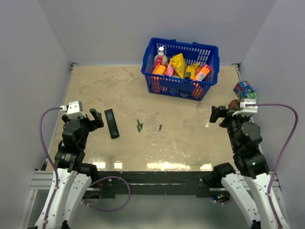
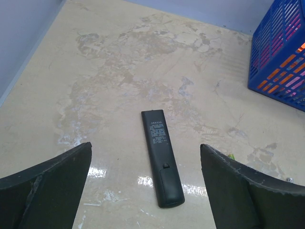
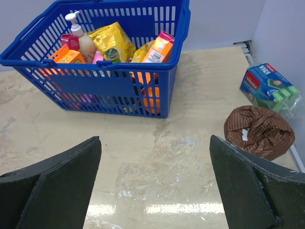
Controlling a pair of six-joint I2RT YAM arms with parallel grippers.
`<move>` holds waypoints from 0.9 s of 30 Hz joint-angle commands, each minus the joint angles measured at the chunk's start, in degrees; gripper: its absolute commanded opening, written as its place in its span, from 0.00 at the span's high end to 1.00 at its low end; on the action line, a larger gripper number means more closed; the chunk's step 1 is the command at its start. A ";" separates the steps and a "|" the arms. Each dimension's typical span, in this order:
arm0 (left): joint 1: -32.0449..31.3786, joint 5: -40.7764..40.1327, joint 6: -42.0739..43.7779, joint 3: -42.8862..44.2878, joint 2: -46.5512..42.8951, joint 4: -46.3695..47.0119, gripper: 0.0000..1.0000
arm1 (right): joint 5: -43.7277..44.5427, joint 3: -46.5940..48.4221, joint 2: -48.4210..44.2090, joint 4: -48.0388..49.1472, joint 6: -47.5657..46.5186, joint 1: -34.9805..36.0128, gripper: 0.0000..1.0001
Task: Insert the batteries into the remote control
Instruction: Pick up the remote control from the center of the board.
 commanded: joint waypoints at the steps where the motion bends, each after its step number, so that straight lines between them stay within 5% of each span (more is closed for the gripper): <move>1: -0.34 0.75 0.27 -0.41 -0.06 2.07 0.00 | 3.10 -0.64 -2.34 2.58 -0.80 0.03 0.02; 13: -0.34 2.68 -2.45 1.34 3.72 0.58 0.00 | 0.75 -1.87 -5.15 4.51 -0.80 0.03 0.02; 27: -0.43 5.23 -11.94 10.57 28.84 -6.19 0.00 | -2.25 -2.84 -6.47 5.66 -1.33 1.08 0.02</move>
